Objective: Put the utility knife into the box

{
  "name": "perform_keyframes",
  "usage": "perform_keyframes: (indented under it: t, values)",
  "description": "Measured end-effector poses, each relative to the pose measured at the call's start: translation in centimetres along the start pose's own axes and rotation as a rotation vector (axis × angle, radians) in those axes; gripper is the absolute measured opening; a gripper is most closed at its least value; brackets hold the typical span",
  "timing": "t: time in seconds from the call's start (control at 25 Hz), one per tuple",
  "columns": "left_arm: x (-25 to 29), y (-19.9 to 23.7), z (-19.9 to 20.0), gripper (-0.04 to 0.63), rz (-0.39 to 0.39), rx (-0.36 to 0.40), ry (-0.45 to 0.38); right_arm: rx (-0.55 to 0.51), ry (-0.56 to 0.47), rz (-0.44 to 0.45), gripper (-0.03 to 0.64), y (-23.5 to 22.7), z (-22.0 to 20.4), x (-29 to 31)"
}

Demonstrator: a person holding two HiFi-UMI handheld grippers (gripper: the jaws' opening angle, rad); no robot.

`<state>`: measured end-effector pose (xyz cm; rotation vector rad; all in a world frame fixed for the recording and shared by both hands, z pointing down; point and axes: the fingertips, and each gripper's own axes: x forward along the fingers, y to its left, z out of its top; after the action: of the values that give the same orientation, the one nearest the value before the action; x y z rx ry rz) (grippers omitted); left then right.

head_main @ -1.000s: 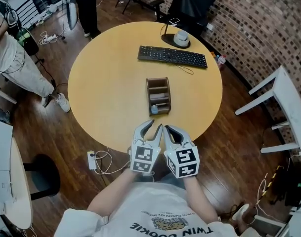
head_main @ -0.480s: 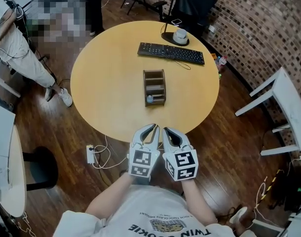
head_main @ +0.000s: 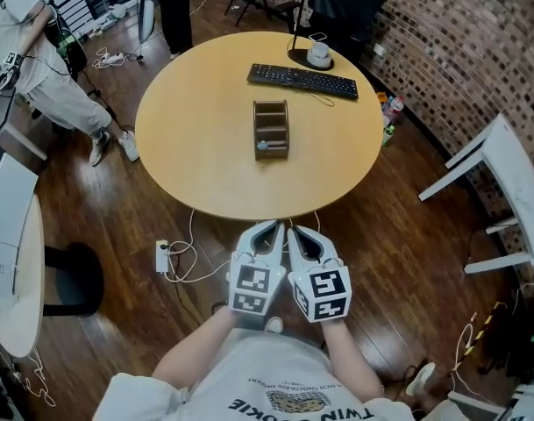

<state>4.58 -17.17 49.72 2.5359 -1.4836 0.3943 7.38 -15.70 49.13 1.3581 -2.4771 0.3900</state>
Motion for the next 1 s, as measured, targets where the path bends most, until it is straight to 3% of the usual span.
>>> perform_keyframes:
  t: [0.4,1.0]
  values:
    - [-7.0,-3.7,0.2,0.008,0.025,0.010,-0.008,0.000,-0.025,0.026,0.002,3.8,-0.8,-6.2]
    - [-17.9,-2.4,-1.6,0.008,0.011,-0.004,-0.007,0.006,-0.075,-0.004,0.002,13.2,-1.3,-10.6]
